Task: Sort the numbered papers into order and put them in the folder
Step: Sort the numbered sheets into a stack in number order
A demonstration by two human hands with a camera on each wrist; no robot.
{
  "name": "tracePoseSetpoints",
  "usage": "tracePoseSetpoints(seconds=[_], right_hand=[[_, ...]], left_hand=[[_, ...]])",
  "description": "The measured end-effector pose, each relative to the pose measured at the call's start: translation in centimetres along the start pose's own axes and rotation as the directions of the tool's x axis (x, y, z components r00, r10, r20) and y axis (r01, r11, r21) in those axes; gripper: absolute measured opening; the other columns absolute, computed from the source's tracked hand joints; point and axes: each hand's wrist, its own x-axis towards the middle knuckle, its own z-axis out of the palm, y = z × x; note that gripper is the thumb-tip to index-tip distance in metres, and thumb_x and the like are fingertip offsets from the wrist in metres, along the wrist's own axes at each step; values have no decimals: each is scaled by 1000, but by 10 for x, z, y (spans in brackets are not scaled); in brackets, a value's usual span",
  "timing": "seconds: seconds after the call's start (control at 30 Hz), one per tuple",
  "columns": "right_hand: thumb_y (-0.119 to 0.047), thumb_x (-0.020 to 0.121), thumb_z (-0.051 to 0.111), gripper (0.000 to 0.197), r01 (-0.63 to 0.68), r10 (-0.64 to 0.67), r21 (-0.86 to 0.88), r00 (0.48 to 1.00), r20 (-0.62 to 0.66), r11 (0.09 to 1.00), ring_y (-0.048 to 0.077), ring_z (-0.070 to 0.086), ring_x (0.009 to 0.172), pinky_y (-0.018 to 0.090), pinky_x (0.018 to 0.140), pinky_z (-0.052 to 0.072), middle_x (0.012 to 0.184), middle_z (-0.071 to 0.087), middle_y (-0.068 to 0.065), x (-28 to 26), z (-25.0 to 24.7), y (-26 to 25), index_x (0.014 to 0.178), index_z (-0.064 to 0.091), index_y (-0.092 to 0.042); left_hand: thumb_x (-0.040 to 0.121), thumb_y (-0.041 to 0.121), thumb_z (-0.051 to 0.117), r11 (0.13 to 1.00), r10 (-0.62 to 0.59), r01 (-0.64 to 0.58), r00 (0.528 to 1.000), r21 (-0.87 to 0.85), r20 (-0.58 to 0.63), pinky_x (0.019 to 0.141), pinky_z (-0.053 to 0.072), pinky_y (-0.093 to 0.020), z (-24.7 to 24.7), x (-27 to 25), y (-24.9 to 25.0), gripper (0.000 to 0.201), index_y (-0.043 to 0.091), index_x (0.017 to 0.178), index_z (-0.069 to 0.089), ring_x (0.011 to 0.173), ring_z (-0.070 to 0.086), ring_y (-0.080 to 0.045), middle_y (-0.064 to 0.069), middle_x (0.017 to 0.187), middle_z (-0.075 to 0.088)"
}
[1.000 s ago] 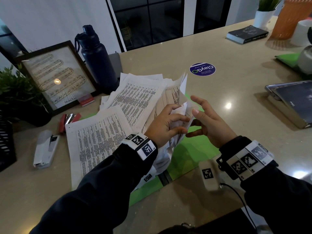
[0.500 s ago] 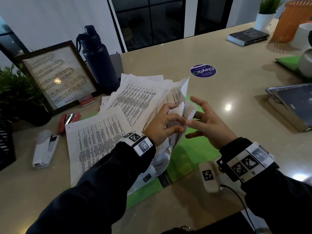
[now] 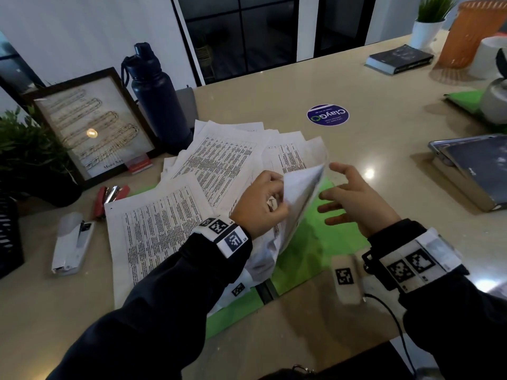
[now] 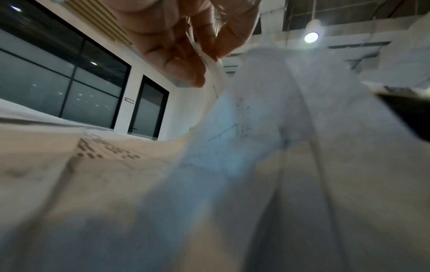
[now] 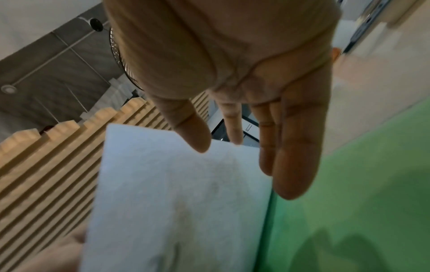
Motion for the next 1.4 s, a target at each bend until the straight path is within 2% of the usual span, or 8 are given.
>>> tracePoseSetpoints(seconds=[0.3, 0.47, 0.63, 0.73, 0.87, 1.13, 1.3, 1.4], right_hand=[[-41, 96, 41, 36, -178, 174, -139, 984, -38, 974, 27, 60, 79, 33, 59, 51, 96, 58, 9, 8, -30, 17, 124, 48, -20], [-18, 93, 52, 36, -222, 222, -249, 975, -26, 943, 23, 64, 84, 33, 60, 52, 103, 63, 6, 14, -31, 20, 128, 44, -25], [-13, 89, 56, 11, -206, 236, -326, 970, 55, 923, 25, 63, 75, 35, 66, 52, 99, 68, 10, 17, -24, 24, 84, 65, -19], [-33, 92, 51, 30, -227, 225, -229, 974, -35, 946, 25, 59, 71, 35, 67, 47, 81, 66, 10, 11, -19, 20, 73, 63, -12], [-57, 92, 37, 60, -292, 282, -171, 956, -77, 941, 27, 62, 73, 33, 65, 46, 78, 67, 12, 10, -25, 19, 86, 66, -6], [-22, 93, 51, 17, -267, 289, -477, 957, -29, 837, 34, 63, 98, 43, 84, 53, 107, 65, 19, 14, -27, 20, 90, 58, -8], [-23, 91, 55, 14, -196, 189, -579, 979, -74, 792, 22, 60, 85, 30, 63, 50, 104, 62, 11, 16, -28, 18, 96, 55, -10], [-24, 85, 63, 43, -96, -60, -624, 973, -224, 776, 32, 50, 113, 41, 92, 44, 125, 51, 16, 19, -32, 16, 124, 48, -13]], left_hand=[[68, 11, 50, 996, -80, 74, 988, -53, -136, 51, 33, -24, -11, -6, 1, 7, 9, 61, 47, 51, 38, -6, -4, 57, 45], [70, 10, 54, 997, -45, 31, 974, -63, -222, 49, 29, -10, -11, -7, 0, 20, 19, 58, 40, 48, 40, -3, 9, 51, 39], [80, 43, 54, 989, -36, 30, 998, -143, -43, 56, 40, -14, -10, -6, -4, 25, 22, 69, 63, 56, 54, -3, 12, 62, 56], [85, 42, 50, 991, -2, 2, 1000, -131, 1, 61, 44, -18, -7, -6, -6, 40, 9, 87, 73, 65, 58, -4, 12, 73, 62], [82, 26, 59, 1000, 13, -14, 999, -18, -48, 67, 42, -7, -4, -4, -4, 25, 9, 95, 72, 72, 58, -5, 10, 83, 61], [78, -5, 59, 997, -67, 78, 956, 29, -287, 63, 38, -6, -8, -2, -4, 23, 7, 98, 57, 63, 47, 3, 14, 83, 50], [71, -6, 43, 999, -6, 17, 927, 28, -374, 62, 35, -5, -11, -4, -3, 27, 9, 90, 56, 75, 47, 9, 4, 88, 52], [66, -2, 40, 1000, -15, 21, 885, 8, -465, 63, 32, -4, -18, -4, -3, 29, 9, 82, 61, 76, 46, 12, 9, 81, 48]])
